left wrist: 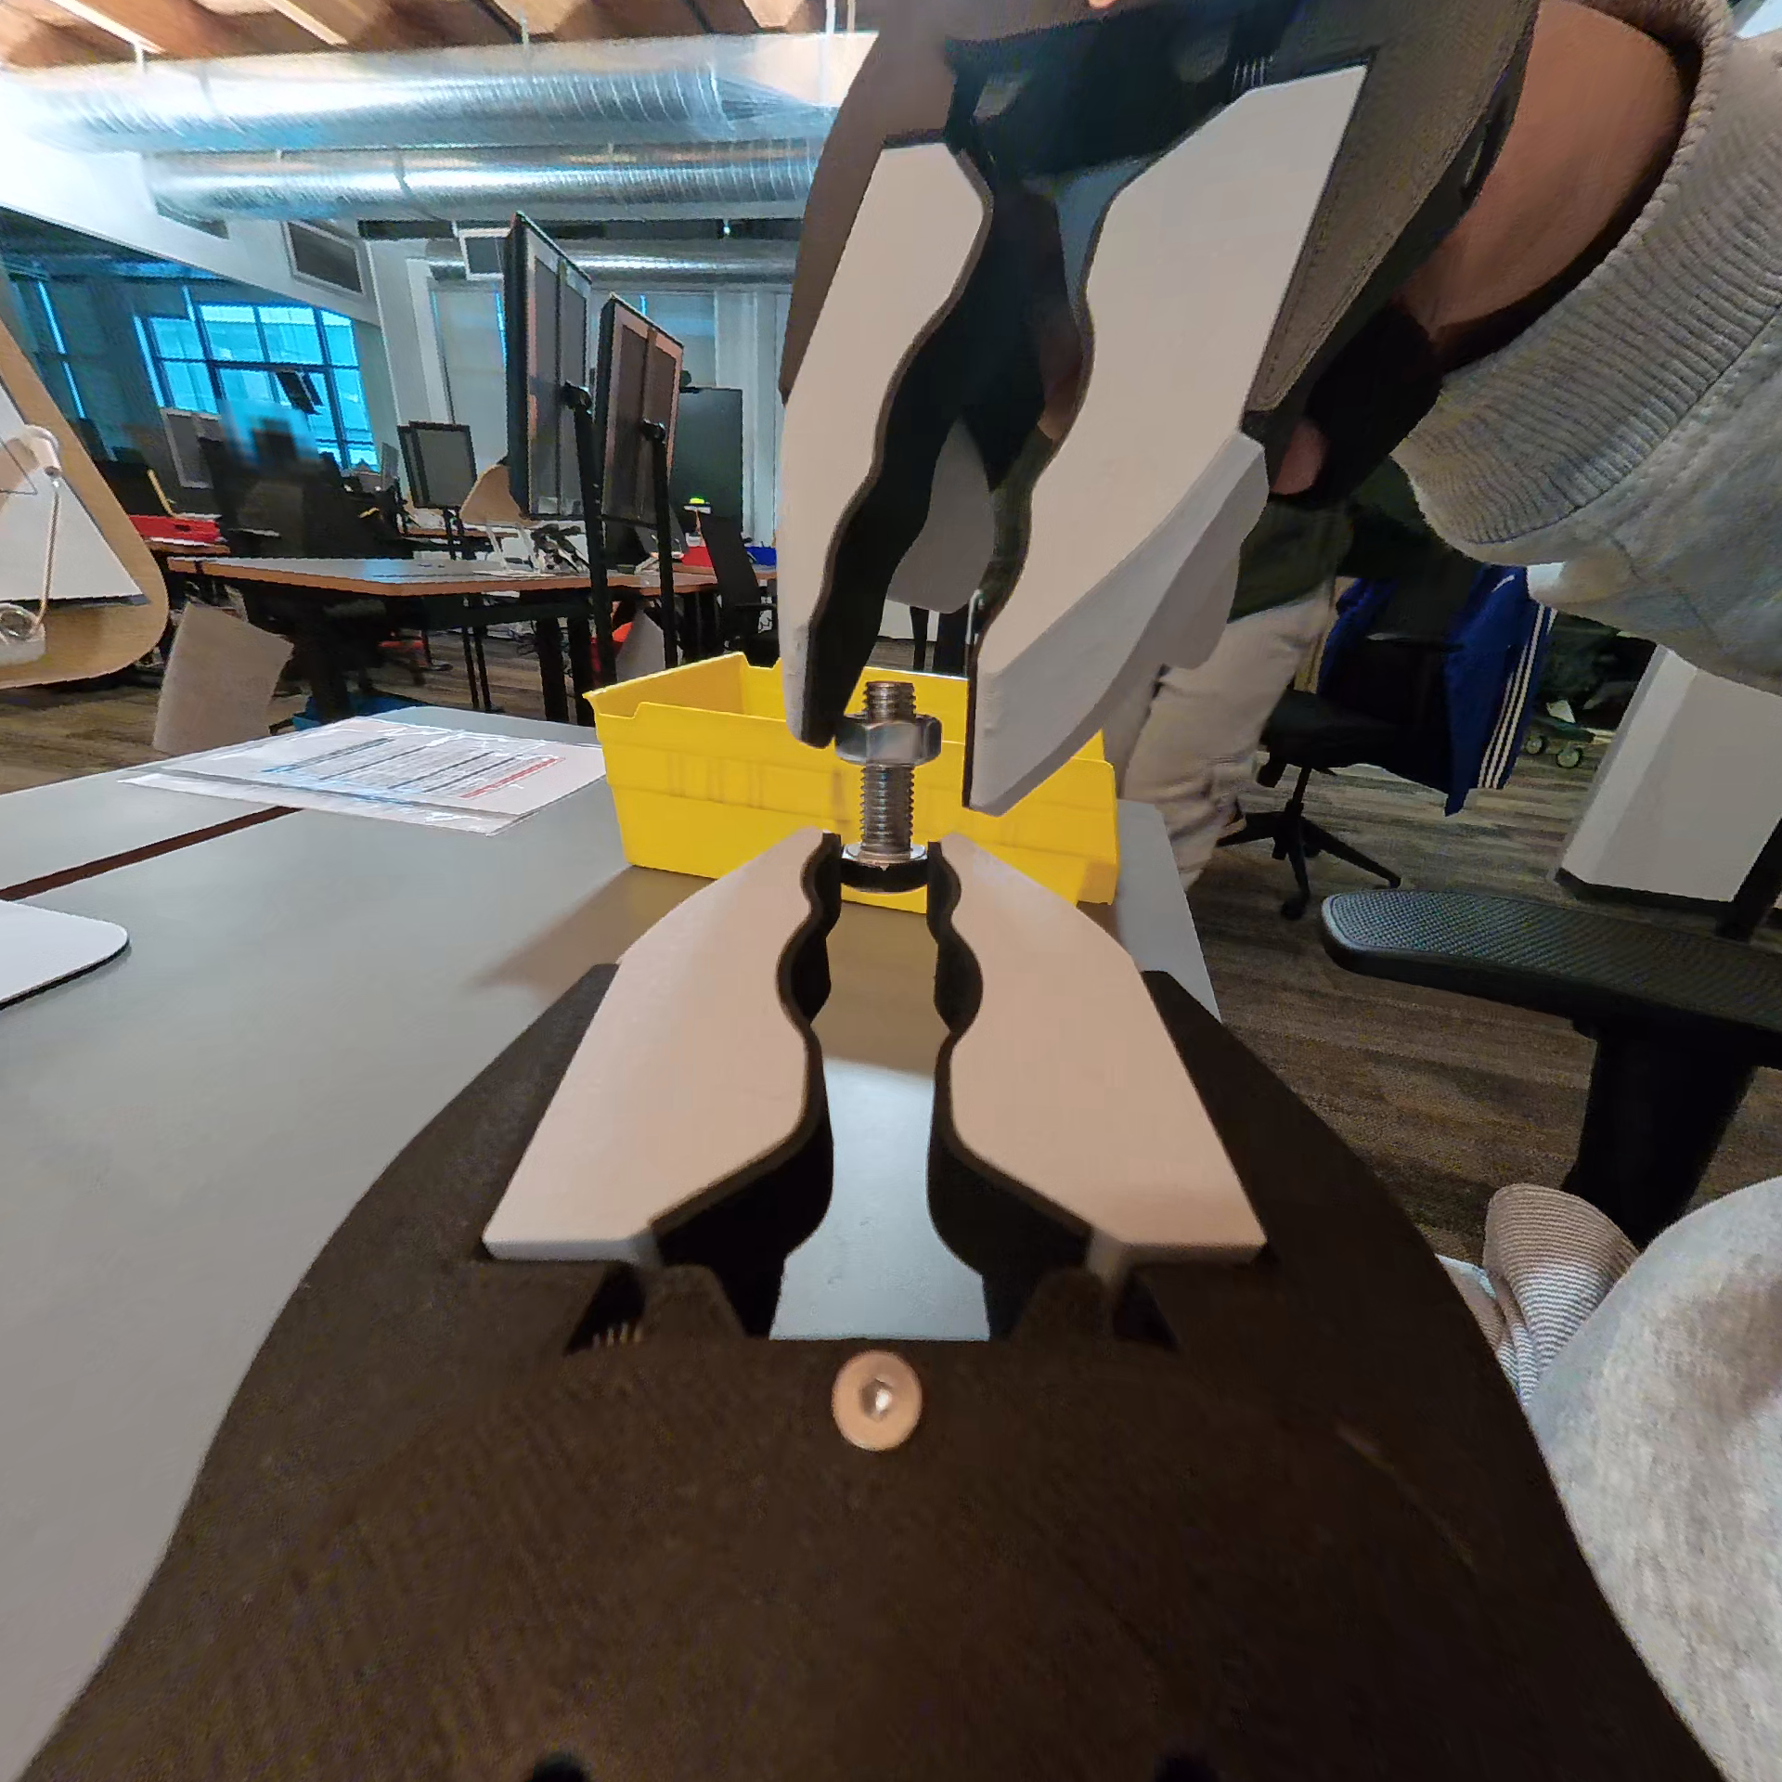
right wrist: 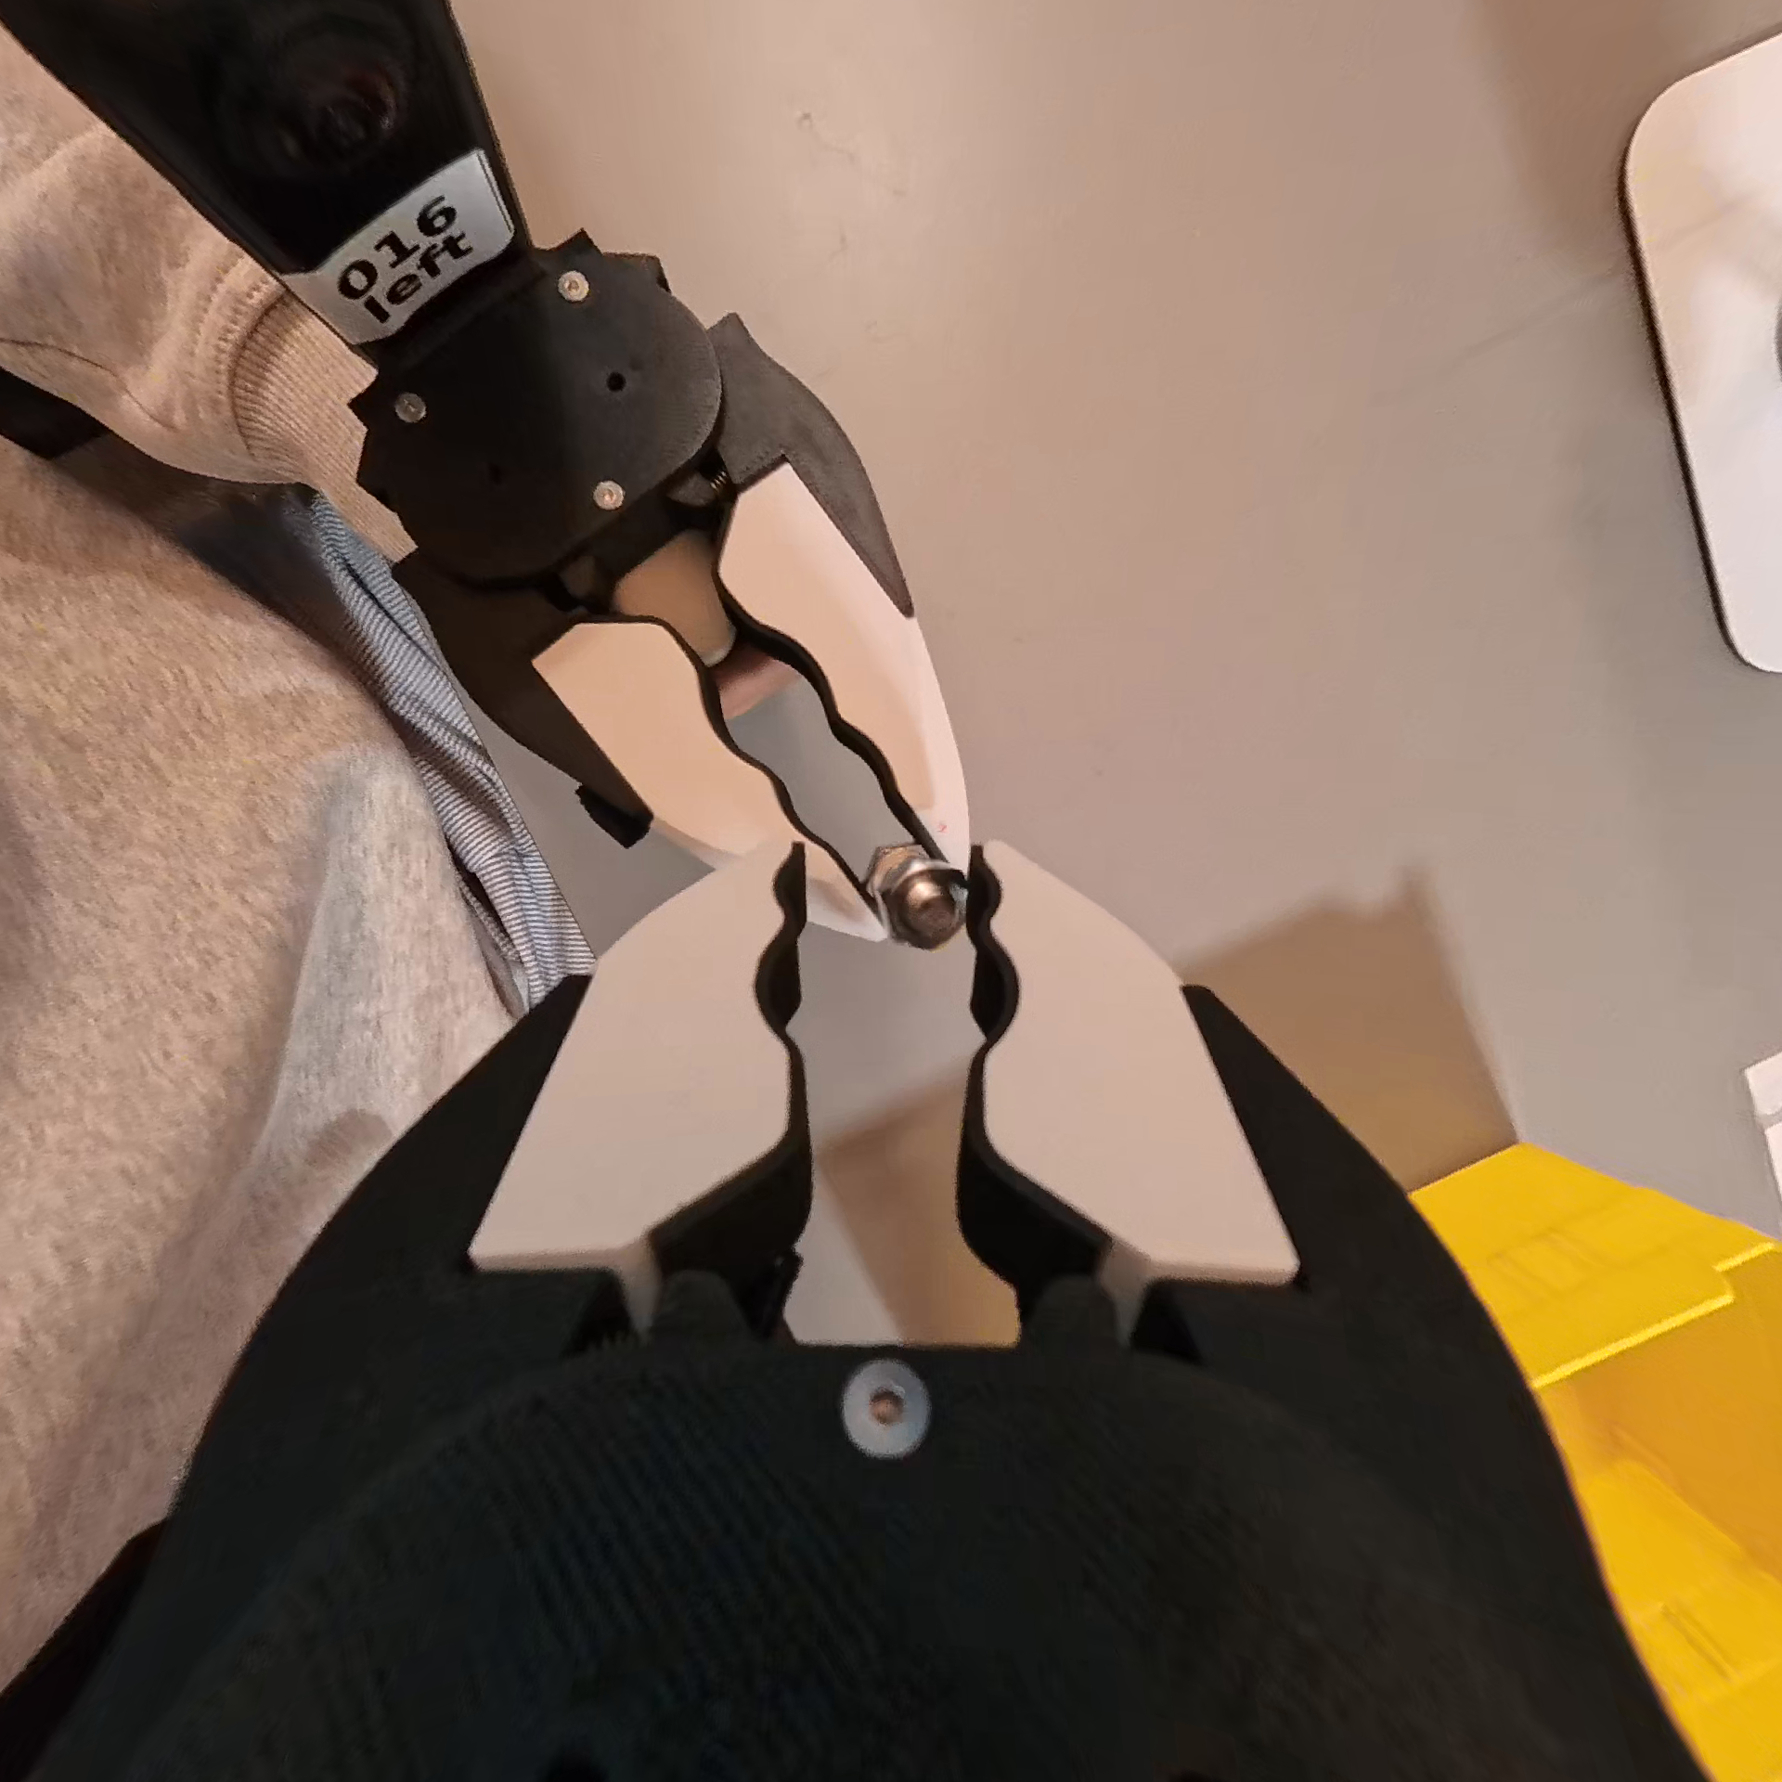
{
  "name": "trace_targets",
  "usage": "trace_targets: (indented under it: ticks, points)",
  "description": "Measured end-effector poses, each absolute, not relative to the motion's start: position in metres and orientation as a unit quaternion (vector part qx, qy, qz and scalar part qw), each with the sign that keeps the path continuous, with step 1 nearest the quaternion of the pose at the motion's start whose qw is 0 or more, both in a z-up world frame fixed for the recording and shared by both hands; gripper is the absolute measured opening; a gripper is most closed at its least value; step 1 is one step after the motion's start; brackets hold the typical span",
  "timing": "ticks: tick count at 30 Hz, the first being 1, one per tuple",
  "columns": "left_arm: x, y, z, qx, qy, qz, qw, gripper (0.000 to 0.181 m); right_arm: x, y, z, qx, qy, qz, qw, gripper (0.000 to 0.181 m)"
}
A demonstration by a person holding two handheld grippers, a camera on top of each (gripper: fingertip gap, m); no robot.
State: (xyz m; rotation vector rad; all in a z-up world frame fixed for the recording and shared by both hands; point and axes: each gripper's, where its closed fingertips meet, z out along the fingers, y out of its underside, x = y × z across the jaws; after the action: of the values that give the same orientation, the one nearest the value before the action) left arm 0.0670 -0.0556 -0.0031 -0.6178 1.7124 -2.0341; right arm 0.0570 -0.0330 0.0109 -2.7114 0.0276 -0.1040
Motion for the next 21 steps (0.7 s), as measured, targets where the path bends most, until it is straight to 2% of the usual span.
trace_targets:
  ticks: [21]
  points:
    - [0.072, -0.049, -0.001, -0.239, 0.601, -0.733, 0.208, 0.017, 0.045, -0.046, 0.008, -0.984, -0.011, -0.035, 0.177, 0.022]
